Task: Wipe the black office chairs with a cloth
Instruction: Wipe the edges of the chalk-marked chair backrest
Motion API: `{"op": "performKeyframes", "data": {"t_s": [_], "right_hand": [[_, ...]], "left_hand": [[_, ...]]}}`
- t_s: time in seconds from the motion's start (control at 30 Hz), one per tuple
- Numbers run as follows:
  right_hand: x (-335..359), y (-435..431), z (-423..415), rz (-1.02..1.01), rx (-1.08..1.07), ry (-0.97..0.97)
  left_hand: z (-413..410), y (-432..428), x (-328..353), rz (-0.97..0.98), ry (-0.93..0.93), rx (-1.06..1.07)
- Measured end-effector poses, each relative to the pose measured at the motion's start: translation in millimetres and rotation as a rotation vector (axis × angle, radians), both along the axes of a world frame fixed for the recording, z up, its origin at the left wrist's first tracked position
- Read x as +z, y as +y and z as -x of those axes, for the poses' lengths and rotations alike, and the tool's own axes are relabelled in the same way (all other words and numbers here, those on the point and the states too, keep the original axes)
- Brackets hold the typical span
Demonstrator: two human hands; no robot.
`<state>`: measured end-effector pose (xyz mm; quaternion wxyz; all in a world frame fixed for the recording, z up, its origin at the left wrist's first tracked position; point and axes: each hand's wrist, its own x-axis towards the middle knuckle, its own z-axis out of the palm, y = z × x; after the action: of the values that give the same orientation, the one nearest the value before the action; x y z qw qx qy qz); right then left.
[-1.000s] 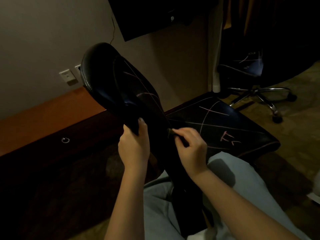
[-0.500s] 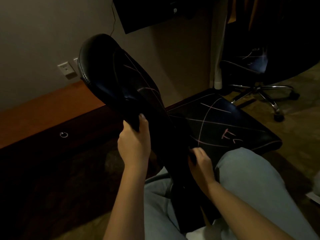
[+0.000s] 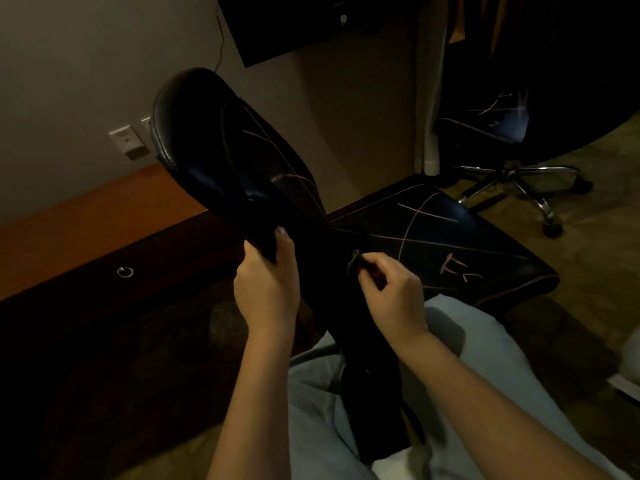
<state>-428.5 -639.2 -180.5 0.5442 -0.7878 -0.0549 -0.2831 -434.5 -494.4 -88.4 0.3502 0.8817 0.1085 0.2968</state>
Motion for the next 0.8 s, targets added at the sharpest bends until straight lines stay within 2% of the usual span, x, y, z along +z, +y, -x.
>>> {"op": "performKeyframes", "data": {"t_s": [0.07,0.17,0.5,0.67,0.8], "right_hand": [[0,-3,2,-0.063,0.045,0.086],[-4,-4,4,-0.027,0.148,0.133],[21,-4,-6,-0.192,0.127,-0.037],[18,3,-14,-0.025,0.226,-0.026],[7,4,-18,0.12,0.152,-0.096]], "left_hand": [[0,-1,1,-0.015,-0.008,-0.006],[-1,0,-1,-0.024,-0.023,-0.009],[-3,0,-2,-0.014,-0.039,0.001],[-3,1,-2,-0.01,-0.021,0.002],[-5,2,-4,-0.022,-0.017,0.013]]}}
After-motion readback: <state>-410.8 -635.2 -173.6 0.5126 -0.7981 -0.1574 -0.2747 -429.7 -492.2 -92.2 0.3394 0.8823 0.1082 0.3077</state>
